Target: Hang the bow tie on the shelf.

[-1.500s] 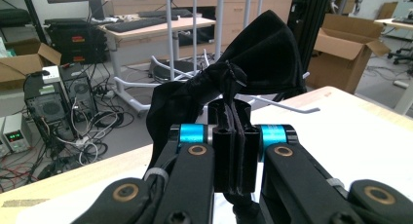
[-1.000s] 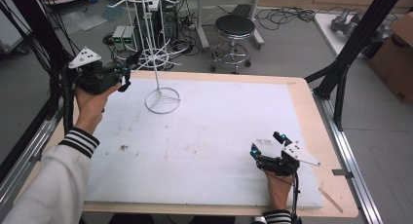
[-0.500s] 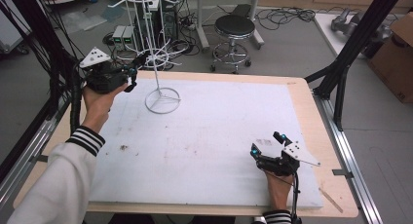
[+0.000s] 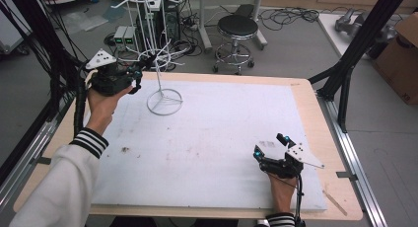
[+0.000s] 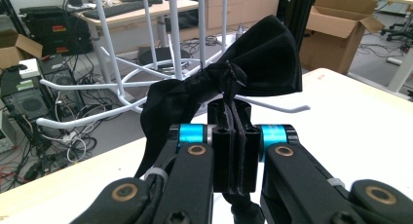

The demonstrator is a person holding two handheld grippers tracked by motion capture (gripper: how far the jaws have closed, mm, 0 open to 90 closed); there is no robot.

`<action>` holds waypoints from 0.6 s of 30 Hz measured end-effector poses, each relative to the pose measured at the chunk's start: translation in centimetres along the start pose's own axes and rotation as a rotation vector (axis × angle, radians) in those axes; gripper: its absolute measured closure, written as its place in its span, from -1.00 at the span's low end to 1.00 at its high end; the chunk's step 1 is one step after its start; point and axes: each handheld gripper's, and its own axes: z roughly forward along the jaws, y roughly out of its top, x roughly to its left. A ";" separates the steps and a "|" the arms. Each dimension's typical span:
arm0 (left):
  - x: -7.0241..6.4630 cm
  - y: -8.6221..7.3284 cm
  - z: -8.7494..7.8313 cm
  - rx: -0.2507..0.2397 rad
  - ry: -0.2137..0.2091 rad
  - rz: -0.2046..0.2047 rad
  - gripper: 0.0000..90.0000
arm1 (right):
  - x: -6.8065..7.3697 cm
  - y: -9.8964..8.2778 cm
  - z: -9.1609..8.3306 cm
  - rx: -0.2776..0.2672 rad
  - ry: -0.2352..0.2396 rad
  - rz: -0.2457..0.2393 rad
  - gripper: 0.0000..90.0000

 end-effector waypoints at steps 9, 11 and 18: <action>0.1 0.1 -0.3 -0.030 -0.023 -0.019 0.29 | 0.0 0.0 0.0 0.000 -0.002 -0.001 -0.94; 0.1 0.1 -0.5 -0.048 -0.013 -0.019 -0.01 | 0.0 0.0 0.0 0.000 -0.001 -0.004 -0.94; 0.6 -0.4 -2.0 -0.099 -0.065 -0.003 -0.62 | 0.0 0.0 0.0 0.002 -0.001 -0.004 -0.94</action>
